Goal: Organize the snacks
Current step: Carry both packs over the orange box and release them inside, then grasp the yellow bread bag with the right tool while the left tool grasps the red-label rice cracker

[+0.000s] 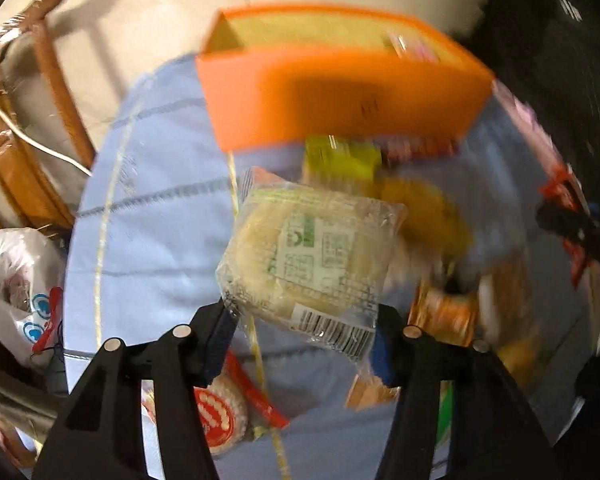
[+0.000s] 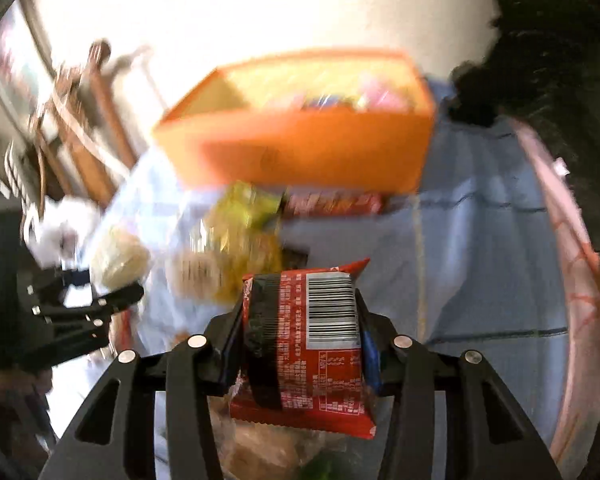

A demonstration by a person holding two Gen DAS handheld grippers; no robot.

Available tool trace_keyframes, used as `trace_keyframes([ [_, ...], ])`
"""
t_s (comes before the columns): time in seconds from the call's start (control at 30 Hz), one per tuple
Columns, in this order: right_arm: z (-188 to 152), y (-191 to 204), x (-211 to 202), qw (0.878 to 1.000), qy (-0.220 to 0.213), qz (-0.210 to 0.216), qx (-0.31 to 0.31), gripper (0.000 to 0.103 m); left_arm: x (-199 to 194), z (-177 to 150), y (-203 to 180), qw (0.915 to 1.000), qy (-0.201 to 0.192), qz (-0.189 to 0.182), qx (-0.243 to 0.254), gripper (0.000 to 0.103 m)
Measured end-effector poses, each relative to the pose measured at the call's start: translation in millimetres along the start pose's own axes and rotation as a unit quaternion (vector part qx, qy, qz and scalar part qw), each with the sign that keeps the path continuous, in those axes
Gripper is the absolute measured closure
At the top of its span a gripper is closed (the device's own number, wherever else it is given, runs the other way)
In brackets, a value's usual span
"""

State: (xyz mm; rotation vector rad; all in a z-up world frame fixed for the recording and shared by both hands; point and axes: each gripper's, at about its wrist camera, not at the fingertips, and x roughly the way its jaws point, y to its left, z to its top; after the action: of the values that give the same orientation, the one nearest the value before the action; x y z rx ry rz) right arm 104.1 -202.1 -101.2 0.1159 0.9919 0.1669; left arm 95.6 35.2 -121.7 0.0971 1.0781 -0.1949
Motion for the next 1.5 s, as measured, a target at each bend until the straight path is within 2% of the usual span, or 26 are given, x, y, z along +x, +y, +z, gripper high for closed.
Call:
trace_keyframes([
  [0.17, 43.1, -17.2, -26.0, 0.998, -0.041, -0.039, 0.023, 0.056, -26.7, 39.0, -2.2, 0.9988, -0.042, 0.016, -0.017, 0.048],
  [0.27, 67.7, -25.9, -28.0, 0.997, -0.048, -0.053, 0.025, 0.056, -35.9, 60.2, -6.3, 0.9983, -0.054, 0.022, -0.004, 0.048],
  [0.37, 92.1, -38.2, -23.9, 0.997, -0.049, -0.051, 0.037, 0.056, -41.6, 85.1, -6.5, 0.9969, -0.065, 0.044, 0.005, 0.048],
  [0.53, 136.2, -48.3, -8.5, 0.995, -0.064, -0.036, 0.069, 0.055, -30.5, 137.8, 3.4, 0.9962, -0.072, 0.046, -0.014, 0.048],
  [0.67, 171.8, -50.0, 11.8, 0.994, -0.071, -0.04, 0.068, 0.056, -11.7, 178.0, 5.7, 0.9959, -0.074, 0.043, -0.03, 0.048],
  [0.87, 197.9, -53.4, 42.5, 0.994, -0.062, -0.04, 0.076, 0.055, 10.6, 225.0, 0.8, 0.9951, -0.083, 0.048, -0.026, 0.048],
  [0.9, 201.8, -53.5, 48.8, 0.995, -0.059, -0.041, 0.075, 0.055, 14.9, 232.3, 0.6, 0.9929, -0.102, 0.043, -0.044, 0.048],
  [1.07, 210.7, -50.3, 70.0, 0.996, -0.047, -0.048, 0.063, 0.055, 29.5, 252.3, -3.0, 0.9935, -0.096, 0.052, -0.031, 0.048],
  [1.2, 212.6, -50.3, 82.4, 0.996, -0.039, -0.052, 0.061, 0.054, 45.3, 255.3, -4.4, 0.9958, -0.079, 0.03, -0.036, 0.048],
  [1.27, 214.1, -50.4, 91.1, 0.995, -0.034, -0.076, 0.054, 0.005, 49.6, 254.3, 0.0, 0.9953, -0.077, 0.015, -0.058, 0.03],
  [1.3, 213.3, -50.5, 91.6, 0.994, -0.039, -0.081, 0.055, 0.003, 51.6, 251.7, 2.2, 0.9949, -0.073, 0.006, -0.07, 0.005],
  [1.37, 211.5, -50.4, 94.5, 0.995, -0.032, -0.085, 0.048, 0.004, 47.9, 244.2, 4.6, 0.9935, -0.085, 0.003, -0.076, 0.004],
  [1.5, 191.1, -37.6, 89.1, 0.995, -0.018, -0.094, 0.003, 0.004, 37.4, 220.0, 6.1, 0.994, -0.092, 0.044, -0.038, 0.004],
])
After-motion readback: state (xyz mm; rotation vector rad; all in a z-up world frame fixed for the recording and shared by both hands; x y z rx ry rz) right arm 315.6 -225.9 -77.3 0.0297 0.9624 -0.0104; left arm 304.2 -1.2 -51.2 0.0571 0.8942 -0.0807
